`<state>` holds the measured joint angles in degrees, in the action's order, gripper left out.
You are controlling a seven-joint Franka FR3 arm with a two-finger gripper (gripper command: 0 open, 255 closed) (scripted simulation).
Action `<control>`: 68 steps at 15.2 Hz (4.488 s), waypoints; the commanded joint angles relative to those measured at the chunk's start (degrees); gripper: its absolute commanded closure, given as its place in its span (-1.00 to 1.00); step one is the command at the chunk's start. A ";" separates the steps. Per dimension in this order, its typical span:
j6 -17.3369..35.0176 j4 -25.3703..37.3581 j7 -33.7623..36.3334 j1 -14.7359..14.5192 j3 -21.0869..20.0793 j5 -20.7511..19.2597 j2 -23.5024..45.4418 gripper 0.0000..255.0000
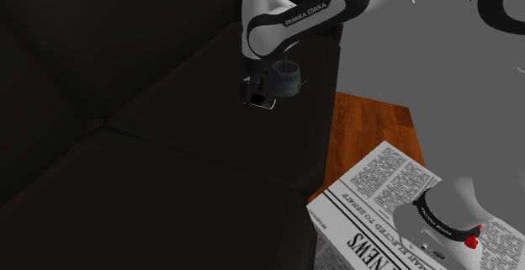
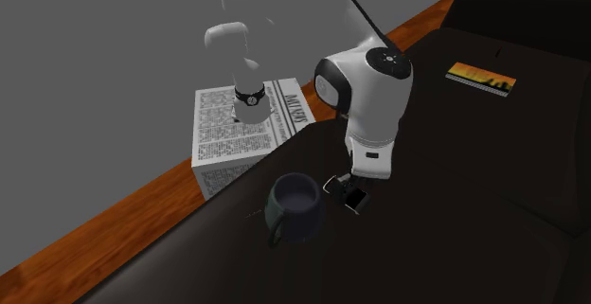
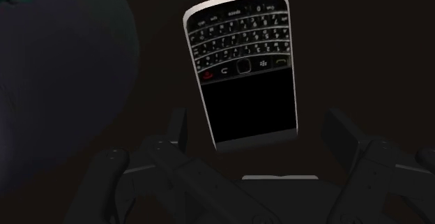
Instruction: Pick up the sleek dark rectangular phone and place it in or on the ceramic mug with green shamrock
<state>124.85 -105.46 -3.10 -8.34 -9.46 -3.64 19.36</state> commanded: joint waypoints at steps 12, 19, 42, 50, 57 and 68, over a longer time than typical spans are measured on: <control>2.40 -0.92 0.16 -0.07 0.16 -0.34 1.48 1.00; 2.38 -0.99 0.22 -0.11 0.13 -0.33 1.39 1.00; -12.43 7.65 -0.77 0.25 -0.38 1.12 -4.88 1.00; -18.25 12.49 -0.93 0.23 -0.47 1.36 -5.87 1.00; -20.96 14.42 -4.82 2.59 0.90 1.87 -6.71 1.00; -21.08 15.83 -16.66 9.83 5.36 2.85 -5.50 1.00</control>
<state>103.53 -89.54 -19.26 1.20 -4.26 -0.82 13.71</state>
